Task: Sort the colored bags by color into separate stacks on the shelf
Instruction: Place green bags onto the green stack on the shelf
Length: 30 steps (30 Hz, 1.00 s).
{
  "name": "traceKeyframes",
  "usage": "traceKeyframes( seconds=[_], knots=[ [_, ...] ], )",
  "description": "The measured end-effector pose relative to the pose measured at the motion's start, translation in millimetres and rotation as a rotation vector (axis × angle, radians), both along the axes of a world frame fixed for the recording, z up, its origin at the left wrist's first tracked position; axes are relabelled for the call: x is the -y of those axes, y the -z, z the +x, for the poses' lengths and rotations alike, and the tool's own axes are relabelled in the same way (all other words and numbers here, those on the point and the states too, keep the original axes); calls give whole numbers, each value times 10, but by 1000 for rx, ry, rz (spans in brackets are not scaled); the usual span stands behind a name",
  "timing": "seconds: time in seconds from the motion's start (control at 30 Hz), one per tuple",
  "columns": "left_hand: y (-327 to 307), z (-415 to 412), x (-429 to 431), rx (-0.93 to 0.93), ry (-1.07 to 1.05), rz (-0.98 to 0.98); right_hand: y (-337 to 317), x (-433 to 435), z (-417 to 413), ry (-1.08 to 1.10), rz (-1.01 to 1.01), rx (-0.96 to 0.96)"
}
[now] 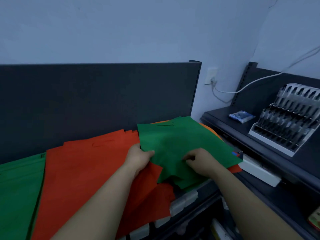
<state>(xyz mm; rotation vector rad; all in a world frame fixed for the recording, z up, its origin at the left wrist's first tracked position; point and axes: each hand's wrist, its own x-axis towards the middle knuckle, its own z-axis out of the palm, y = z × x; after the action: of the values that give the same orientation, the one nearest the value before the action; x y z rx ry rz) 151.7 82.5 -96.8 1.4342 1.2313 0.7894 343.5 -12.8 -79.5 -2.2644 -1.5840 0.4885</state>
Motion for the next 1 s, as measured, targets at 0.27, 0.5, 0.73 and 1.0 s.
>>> traceKeyframes(
  seconds=[0.27,0.5,0.73,1.0],
  knots=[
    [-135,33,30,-35,205,3,-8,50,559,320,-74,256],
    [1,148,56,-86,155,-17,72,7,441,170,-123,309],
    [-205,214,81,122,103,13,97,69,359,104,6,145],
    [-116,42,-3,54,61,-48,103,60,449,267,-108,205]
  ],
)
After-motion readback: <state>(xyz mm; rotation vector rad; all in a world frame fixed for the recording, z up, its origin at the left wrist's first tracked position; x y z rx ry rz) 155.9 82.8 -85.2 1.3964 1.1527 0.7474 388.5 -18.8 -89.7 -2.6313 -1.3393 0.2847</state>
